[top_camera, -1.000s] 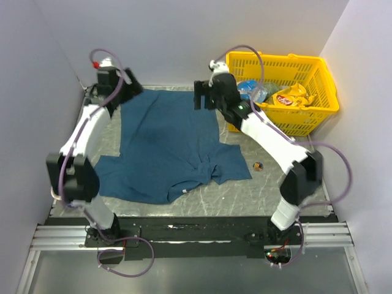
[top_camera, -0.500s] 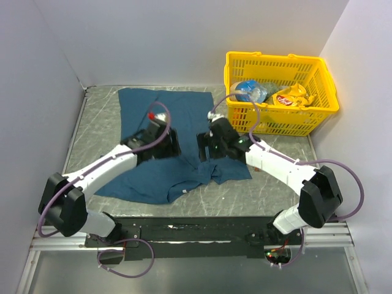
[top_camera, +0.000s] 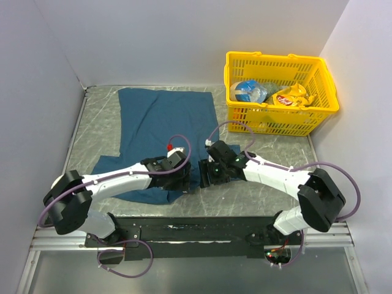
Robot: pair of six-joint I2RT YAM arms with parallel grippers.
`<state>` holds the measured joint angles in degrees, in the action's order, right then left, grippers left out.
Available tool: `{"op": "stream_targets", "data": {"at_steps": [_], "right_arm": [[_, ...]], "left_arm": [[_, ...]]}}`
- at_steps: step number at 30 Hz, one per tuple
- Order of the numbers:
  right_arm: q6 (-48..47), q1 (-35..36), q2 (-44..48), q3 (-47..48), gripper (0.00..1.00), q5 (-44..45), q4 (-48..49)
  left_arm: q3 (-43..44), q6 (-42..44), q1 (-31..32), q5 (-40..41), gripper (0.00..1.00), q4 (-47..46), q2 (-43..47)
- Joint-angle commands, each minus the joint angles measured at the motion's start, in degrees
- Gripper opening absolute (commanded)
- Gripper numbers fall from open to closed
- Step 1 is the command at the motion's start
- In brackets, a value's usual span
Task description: Pin the brooch onto the clothing
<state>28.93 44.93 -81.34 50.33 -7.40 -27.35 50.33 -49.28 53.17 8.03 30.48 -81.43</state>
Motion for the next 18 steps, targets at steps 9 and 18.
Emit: {"op": "stream_targets", "data": {"at_steps": [9,18], "right_arm": [[6.14,0.60,-9.44,2.66,0.68,0.01,6.62],[9.74,0.43,-10.33,1.00,0.60,4.49,12.67]], "left_arm": [[-5.14,-4.16,1.24,1.46,0.55,-2.53,-1.01],[-7.87,-5.30,1.24,-0.03,0.40,-3.32,-2.15]]}}
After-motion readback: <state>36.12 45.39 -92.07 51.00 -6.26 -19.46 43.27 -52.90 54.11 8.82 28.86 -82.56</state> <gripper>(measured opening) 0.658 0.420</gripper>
